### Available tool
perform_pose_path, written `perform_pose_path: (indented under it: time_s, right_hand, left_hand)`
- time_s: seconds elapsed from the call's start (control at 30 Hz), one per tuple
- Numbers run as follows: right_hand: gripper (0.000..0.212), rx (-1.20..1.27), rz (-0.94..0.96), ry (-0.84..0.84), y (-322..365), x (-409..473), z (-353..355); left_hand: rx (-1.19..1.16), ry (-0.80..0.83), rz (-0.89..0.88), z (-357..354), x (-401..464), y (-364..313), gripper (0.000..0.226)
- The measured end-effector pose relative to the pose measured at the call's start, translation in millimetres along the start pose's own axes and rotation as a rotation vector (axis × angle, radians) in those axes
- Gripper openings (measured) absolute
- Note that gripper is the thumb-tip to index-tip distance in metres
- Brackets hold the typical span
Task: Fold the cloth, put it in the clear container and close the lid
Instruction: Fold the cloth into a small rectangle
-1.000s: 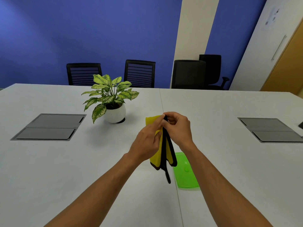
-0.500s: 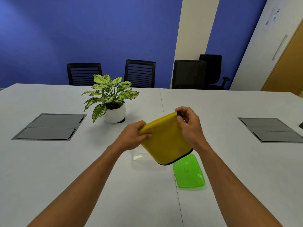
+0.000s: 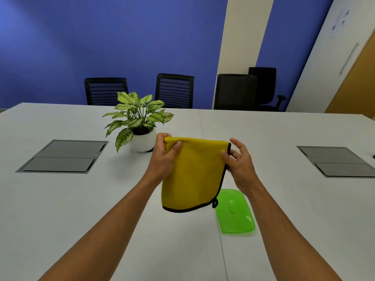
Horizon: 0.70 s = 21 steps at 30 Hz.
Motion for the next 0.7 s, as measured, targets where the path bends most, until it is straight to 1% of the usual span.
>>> perform_pose_path:
  time_s: [0.07,0.13,0.17,0.23,0.27,0.37,0.47,0.53,0.57,0.63,0.7]
  right_hand:
    - [0.071,0.038,-0.169,0.107,-20,-5,1]
    - [0.065,0.017,-0.285,0.218,-36,-13,-1]
    - [0.059,0.007,-0.310,0.251,-42,-16,-1]
    - [0.047,0.013,-0.315,0.256,-47,-17,-1]
    - [0.045,0.025,-0.310,0.240,-47,-16,-1]
    - [0.048,0.069,-0.304,0.220,-44,-14,-3]
    - [0.048,0.033,-0.295,0.219,-42,-12,-4]
    - [0.048,-0.003,-0.299,0.177,-43,-9,-3]
    - [0.046,-0.013,-0.302,0.149,-44,-8,-2]
    - [0.039,0.001,-0.299,0.097,-46,-5,1]
    - [0.036,0.020,-0.290,0.059,-47,-2,3]
  left_hand:
    - [0.031,0.031,-0.026,-2,2,-4,0.015]
    - [0.070,0.063,-0.037,-4,3,-5,0.016]
    - [0.084,0.071,-0.036,-4,4,-5,0.016]
    - [0.098,0.069,-0.024,-4,5,-2,0.016]
    - [0.100,0.056,-0.012,-4,6,0,0.016]
    - [0.132,-0.010,0.056,2,9,9,0.015]
    - [0.206,-0.037,0.131,7,14,20,0.022]
    - [0.200,-0.009,0.219,9,15,29,0.032]
    - [0.156,0.015,0.291,10,14,34,0.041]
    - [-0.012,0.071,0.456,12,12,43,0.067]
    - [-0.154,0.125,0.561,13,9,53,0.092]
Point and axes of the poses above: each hand's wrist, its own x-axis towards the middle knuckle, its own z-axis out of the back of the hand, y = z × x, the point moved 5 cm from there along x, towards the middle knuckle
